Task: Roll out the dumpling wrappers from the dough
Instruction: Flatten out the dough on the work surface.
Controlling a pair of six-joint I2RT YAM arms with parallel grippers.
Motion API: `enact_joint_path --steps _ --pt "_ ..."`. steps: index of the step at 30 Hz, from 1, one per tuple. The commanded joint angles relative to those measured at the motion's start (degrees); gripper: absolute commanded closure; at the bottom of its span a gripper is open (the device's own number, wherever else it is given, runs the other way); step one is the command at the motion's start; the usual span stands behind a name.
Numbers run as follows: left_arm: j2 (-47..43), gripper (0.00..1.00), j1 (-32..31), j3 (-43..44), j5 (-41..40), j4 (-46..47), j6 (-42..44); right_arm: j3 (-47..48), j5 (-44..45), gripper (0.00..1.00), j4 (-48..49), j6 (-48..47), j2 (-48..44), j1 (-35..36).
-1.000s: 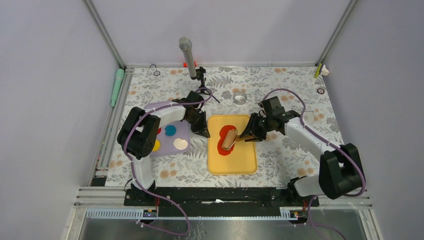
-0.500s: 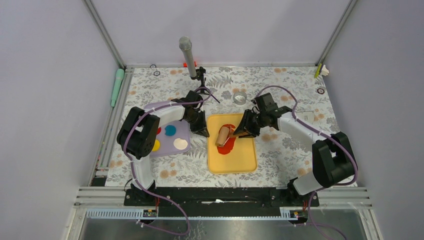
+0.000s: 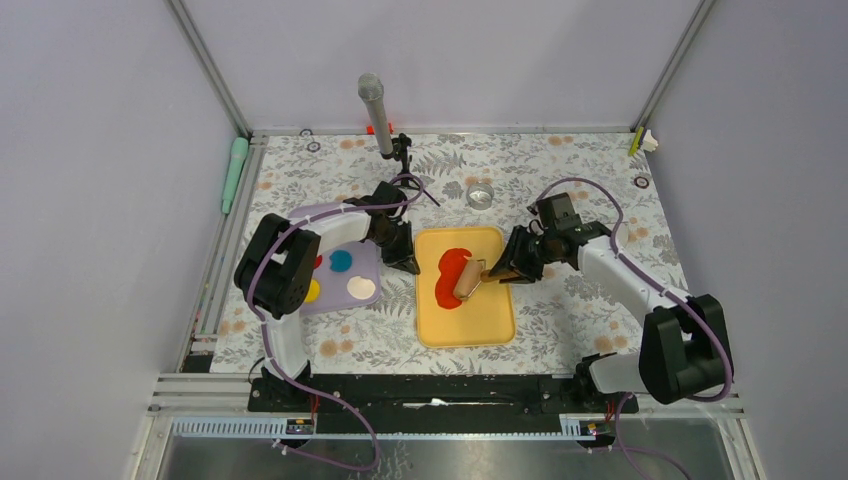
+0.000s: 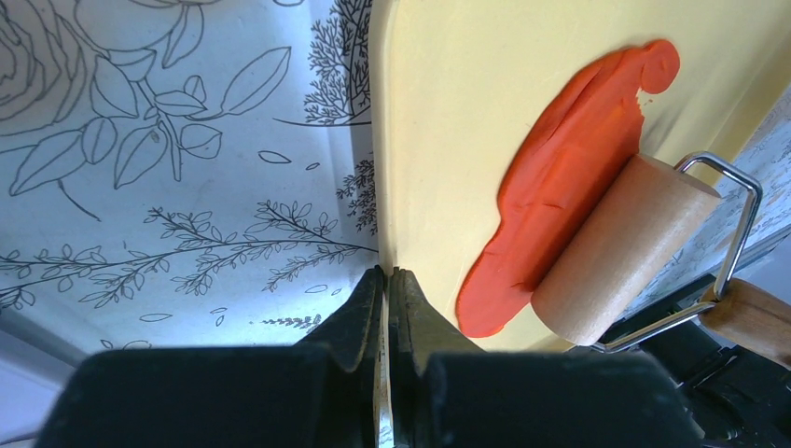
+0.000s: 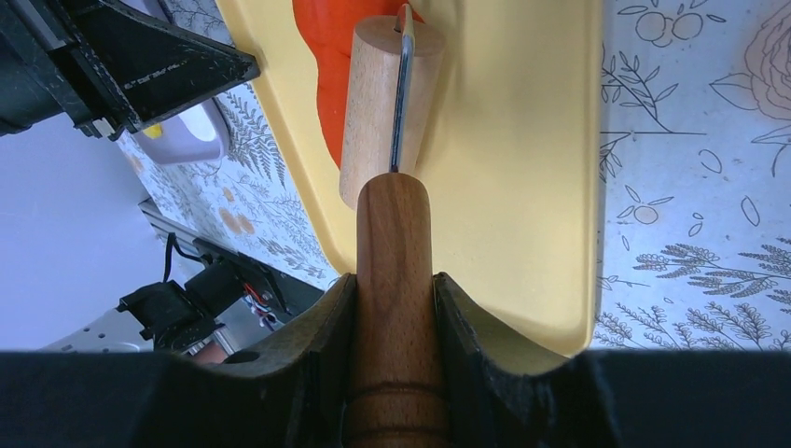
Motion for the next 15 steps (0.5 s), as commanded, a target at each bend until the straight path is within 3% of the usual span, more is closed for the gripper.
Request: enact_joint_path --steps 1,15 --pt "-0.49 1.0 -0.05 0.31 0.91 1.68 0.28 2.76 7.35 1.0 -2.45 -0.26 5.32 1.77" --pt "-1.32 1.0 -0.4 0.79 1.04 0.37 1.14 10.6 8.41 1.0 9.63 7.27 16.63 8.29"
